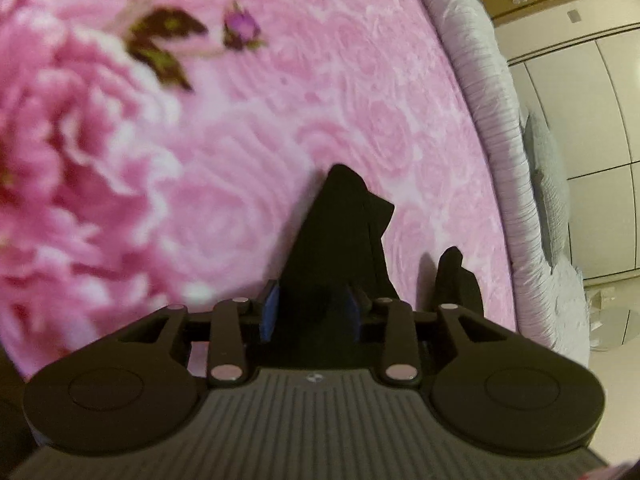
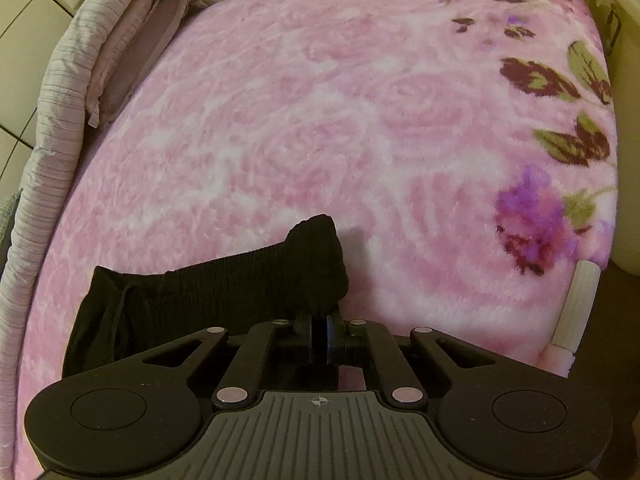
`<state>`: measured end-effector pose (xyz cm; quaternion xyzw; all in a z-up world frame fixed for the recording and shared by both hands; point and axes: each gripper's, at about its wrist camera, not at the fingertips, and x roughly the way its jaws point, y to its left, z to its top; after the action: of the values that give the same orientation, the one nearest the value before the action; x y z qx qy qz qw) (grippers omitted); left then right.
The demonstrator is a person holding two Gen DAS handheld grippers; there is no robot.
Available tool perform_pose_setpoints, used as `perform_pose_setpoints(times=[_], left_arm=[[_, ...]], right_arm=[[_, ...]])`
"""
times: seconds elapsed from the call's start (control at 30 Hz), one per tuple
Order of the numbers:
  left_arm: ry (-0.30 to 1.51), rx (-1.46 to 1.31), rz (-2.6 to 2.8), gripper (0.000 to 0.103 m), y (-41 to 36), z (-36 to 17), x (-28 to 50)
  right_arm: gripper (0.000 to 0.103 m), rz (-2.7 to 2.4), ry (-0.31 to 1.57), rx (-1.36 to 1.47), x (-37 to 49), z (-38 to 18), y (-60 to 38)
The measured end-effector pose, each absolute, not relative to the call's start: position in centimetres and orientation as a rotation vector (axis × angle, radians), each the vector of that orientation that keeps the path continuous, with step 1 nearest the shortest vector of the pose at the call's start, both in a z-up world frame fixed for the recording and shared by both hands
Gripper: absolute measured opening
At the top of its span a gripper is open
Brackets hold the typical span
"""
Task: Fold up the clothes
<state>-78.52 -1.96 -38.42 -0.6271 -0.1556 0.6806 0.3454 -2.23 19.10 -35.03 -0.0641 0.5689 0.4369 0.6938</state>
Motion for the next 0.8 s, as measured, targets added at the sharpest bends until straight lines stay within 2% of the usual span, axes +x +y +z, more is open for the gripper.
perform_pose_setpoints(times=[0.07, 0.1, 0.23, 0.27, 0.37, 0.43, 0.47, 0.53, 0.6, 0.7, 0.8], left_arm=[[-0.261, -1.604, 1.805, 0.016, -0.7, -38.3, -78.3], [-0.247, -1.556, 1.821, 0.001, -0.5, -37.1, -78.1], [-0.212, -1.347, 1.874, 0.001, 0.0, -32.0, -77.7], [-0.147, -1.232, 1.88, 0.001, 0.4, -29.6, -76.8], [0.12, -0.917, 1.843, 0.005, 2.6, -24.1, -73.1], [0.246, -0.901, 1.714, 0.041, 4.8, -23.9, -70.5], [0.281, -0.956, 1.628, 0.041, 5.9, -24.8, -69.6], [0.327, -1.057, 1.569, 0.035, 6.8, -27.0, -68.5], [0.251, -1.215, 1.592, 0.034, 5.7, -28.9, -69.4], [-0.076, -1.434, 1.651, 0.035, 1.3, -30.9, -72.4], [-0.292, -1.592, 1.742, 0.038, -2.7, -32.8, -74.5]], right_arm=[[0.004, 0.975, 1.27, -0.148, -2.4, -34.8, 19.0], [0.004, 0.972, 1.271, -0.144, -2.5, -34.7, 18.9], [0.004, 0.972, 1.275, -0.137, -2.8, -34.0, 18.5], [0.004, 0.976, 1.28, -0.139, -2.9, -33.9, 18.4], [0.004, 0.977, 1.292, -0.154, -3.3, -33.9, 18.1], [0.004, 0.969, 1.293, -0.147, -3.4, -34.0, 17.9], [0.004, 0.963, 1.296, -0.139, -3.4, -34.0, 17.8], [0.004, 0.952, 1.304, -0.124, -3.4, -34.1, 17.6], [0.004, 0.95, 1.306, -0.122, -3.4, -34.0, 17.6], [0.004, 0.966, 1.307, -0.139, -3.3, -33.9, 17.6], [0.004, 0.966, 1.315, -0.135, -3.2, -34.2, 17.4]])
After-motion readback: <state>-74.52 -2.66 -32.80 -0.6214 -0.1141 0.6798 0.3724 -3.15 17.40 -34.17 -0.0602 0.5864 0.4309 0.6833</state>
